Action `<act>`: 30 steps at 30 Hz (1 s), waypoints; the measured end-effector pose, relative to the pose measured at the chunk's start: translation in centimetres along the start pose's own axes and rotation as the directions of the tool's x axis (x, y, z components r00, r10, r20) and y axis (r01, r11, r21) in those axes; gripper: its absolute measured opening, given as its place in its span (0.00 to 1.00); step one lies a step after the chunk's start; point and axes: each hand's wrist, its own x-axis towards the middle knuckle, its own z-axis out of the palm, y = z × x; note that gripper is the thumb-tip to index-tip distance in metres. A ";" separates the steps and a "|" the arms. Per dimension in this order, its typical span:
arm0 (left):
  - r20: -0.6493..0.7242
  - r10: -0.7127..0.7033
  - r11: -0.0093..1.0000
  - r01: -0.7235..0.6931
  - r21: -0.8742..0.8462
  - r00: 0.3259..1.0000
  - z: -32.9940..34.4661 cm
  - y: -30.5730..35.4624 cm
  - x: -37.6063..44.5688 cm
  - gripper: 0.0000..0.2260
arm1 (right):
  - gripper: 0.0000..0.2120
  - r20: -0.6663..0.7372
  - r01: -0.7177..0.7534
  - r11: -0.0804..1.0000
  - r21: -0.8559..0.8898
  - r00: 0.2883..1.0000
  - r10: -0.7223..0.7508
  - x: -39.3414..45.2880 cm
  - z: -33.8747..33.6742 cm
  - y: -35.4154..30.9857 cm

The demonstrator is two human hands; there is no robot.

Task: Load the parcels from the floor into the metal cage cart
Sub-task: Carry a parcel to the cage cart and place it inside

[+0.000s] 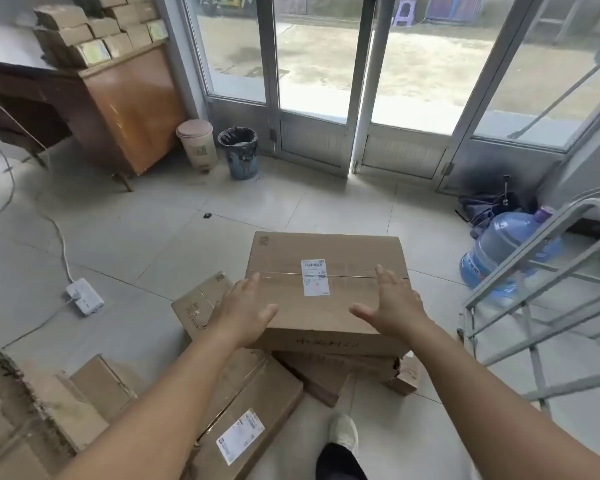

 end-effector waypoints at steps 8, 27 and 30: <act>0.108 -0.260 0.947 0.275 -0.166 0.960 3.8 1.1 9.5 0.35 | 0.47 0.098 -0.154 0.976 0.154 0.985 0.140 10.5 1.5 5.9; 0.146 -0.530 0.827 0.547 -0.128 0.835 14.6 -7.3 24.8 0.41 | 0.51 0.197 -0.443 0.883 0.154 0.890 0.412 26.6 12.4 17.2; 0.147 -0.552 0.810 0.570 -0.138 0.821 15.7 -8.3 26.1 0.45 | 0.56 0.151 -0.472 0.844 0.256 0.882 0.447 27.7 13.4 18.6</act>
